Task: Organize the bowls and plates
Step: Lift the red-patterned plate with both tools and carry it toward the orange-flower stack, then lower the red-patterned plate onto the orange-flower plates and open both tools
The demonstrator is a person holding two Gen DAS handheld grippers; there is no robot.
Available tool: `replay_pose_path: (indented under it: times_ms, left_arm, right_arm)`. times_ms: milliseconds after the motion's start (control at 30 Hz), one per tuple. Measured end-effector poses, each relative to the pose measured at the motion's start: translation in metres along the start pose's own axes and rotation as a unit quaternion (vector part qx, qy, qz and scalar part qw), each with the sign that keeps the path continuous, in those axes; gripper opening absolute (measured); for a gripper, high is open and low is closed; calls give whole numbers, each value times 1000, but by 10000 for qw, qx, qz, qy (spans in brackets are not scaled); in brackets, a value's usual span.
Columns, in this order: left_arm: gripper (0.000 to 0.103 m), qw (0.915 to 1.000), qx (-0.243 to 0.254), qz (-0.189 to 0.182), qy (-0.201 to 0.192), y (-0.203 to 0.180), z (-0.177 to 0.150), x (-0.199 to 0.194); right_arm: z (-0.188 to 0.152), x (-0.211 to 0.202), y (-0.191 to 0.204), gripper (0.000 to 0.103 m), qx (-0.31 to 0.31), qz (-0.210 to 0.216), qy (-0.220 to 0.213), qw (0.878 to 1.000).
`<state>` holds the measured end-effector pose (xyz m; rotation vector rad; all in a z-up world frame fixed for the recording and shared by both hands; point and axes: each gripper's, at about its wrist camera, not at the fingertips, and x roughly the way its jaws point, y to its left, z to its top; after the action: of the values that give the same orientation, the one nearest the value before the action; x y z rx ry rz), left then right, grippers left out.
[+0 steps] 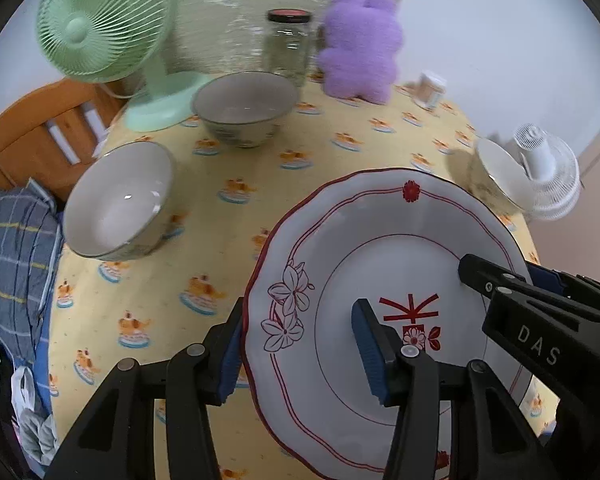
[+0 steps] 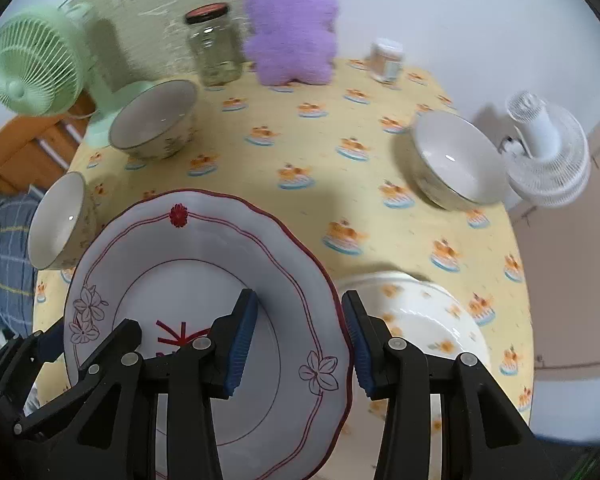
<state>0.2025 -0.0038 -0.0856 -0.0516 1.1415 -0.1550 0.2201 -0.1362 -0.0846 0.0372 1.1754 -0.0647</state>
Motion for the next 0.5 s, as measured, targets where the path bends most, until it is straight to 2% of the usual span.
replay_pose_path:
  times_ms: [200, 500]
  left_arm:
    - [51, 9997, 180, -69, 128, -37, -9, 5]
    - [51, 9990, 164, -119, 391, -89, -30, 22]
  right_arm:
    - [-17, -1, -41, 47, 215, -36, 28, 9998]
    - [-41, 8, -97, 47, 221, -59, 224, 9995]
